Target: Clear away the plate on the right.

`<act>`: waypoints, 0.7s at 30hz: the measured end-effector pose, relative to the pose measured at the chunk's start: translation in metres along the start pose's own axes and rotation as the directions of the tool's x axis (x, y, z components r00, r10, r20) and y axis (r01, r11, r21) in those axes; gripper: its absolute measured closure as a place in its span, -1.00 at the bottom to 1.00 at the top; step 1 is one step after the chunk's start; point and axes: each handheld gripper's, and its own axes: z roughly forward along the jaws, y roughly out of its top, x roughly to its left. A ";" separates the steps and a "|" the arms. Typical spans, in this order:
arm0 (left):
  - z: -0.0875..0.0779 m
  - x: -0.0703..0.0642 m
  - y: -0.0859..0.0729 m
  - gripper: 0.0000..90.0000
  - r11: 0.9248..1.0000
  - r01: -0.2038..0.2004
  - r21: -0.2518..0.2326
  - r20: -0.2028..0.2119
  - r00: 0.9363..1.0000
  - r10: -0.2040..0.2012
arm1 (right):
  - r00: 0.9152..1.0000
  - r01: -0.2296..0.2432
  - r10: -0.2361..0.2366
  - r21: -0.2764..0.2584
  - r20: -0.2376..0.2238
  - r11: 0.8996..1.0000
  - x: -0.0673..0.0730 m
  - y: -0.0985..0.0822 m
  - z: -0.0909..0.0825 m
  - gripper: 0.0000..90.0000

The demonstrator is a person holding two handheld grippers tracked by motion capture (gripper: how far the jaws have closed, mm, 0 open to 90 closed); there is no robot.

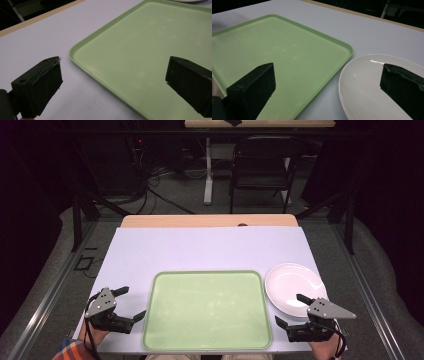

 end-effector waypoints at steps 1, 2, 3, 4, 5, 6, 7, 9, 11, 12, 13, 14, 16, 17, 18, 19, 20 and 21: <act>0.000 0.000 0.000 -0.99 1.000 0.000 0.000 0.000 1.000 0.000 | 1.000 0.000 0.000 0.000 0.000 1.000 0.000 0.000 0.000 -1.00; 0.000 0.000 0.000 -0.99 1.000 0.003 0.000 0.003 1.000 -0.003 | 1.000 -0.009 0.009 0.009 0.003 1.000 0.000 -0.001 0.001 -1.00; 0.000 0.000 0.000 -0.99 1.000 0.006 0.002 0.003 1.000 -0.006 | 1.000 -0.009 0.009 0.009 0.003 1.000 0.000 -0.001 0.001 -1.00; 0.001 0.000 0.000 -0.99 1.000 0.005 0.007 0.008 1.000 -0.005 | 1.000 -0.011 0.011 0.014 0.010 1.000 -0.001 0.000 0.001 -1.00; 0.001 0.000 0.000 -0.99 1.000 0.005 0.007 0.008 1.000 -0.005 | 1.000 -0.012 0.012 0.011 0.011 1.000 -0.001 0.000 0.000 -1.00; 0.001 0.000 0.000 -0.99 1.000 0.004 0.008 0.009 1.000 -0.004 | 1.000 -0.012 0.012 0.011 0.011 1.000 -0.001 0.000 0.000 -1.00; 0.001 0.000 0.000 -0.99 1.000 0.001 0.011 0.007 1.000 -0.001 | 1.000 -0.012 0.012 0.012 0.015 1.000 -0.001 -0.001 0.000 -1.00; 0.002 0.000 0.001 -0.99 1.000 0.006 0.019 -0.002 1.000 -0.006 | 0.999 -0.025 0.025 0.007 0.030 1.000 -0.004 -0.001 0.000 -1.00; 0.001 0.000 0.000 -0.99 1.000 0.011 0.008 -0.001 1.000 -0.011 | 0.998 -0.045 0.044 0.020 0.040 0.999 -0.006 -0.002 0.002 -1.00; 0.000 0.000 0.000 -0.99 1.000 0.012 0.011 -0.004 1.000 -0.012 | 0.998 -0.051 0.050 0.022 0.040 0.998 -0.007 -0.002 0.002 -1.00; 0.000 0.000 0.000 -0.99 1.000 0.012 0.011 -0.004 1.000 -0.012 | 0.998 -0.053 0.052 0.023 0.044 0.998 -0.007 -0.002 0.002 -1.00; 0.000 0.001 -0.001 -0.99 1.000 0.014 0.012 -0.008 1.000 -0.013 | 0.997 -0.055 0.054 0.021 0.046 0.998 -0.007 -0.002 0.002 -1.00; 0.000 0.002 0.000 -0.99 1.000 0.020 0.004 -0.010 1.000 -0.020 | 0.998 -0.056 0.055 0.020 0.043 0.998 -0.007 -0.002 0.003 -1.00; 0.000 0.002 0.000 -0.99 1.000 0.020 0.004 -0.010 1.000 -0.020 | 0.997 -0.059 0.057 0.031 0.047 0.998 -0.008 -0.002 0.004 -1.00; 0.000 0.001 0.000 -0.99 1.000 0.015 0.003 -0.008 1.000 -0.015 | 0.997 -0.064 0.062 0.039 0.051 0.997 -0.008 -0.003 0.004 -1.00; 0.000 0.001 0.000 -0.99 1.000 0.015 0.003 -0.008 1.000 -0.015 | 0.997 -0.064 0.062 0.039 0.051 0.997 -0.008 -0.003 0.004 -1.00; 0.000 0.001 0.000 -0.99 1.000 0.010 0.009 -0.006 1.000 -0.010 | 0.996 -0.067 0.065 0.041 0.055 0.997 -0.009 -0.003 0.004 -1.00; 0.000 0.001 0.000 -0.99 1.000 0.009 0.014 -0.008 1.000 -0.009 | 0.996 -0.070 0.068 0.036 0.056 0.997 -0.010 -0.003 0.004 -1.00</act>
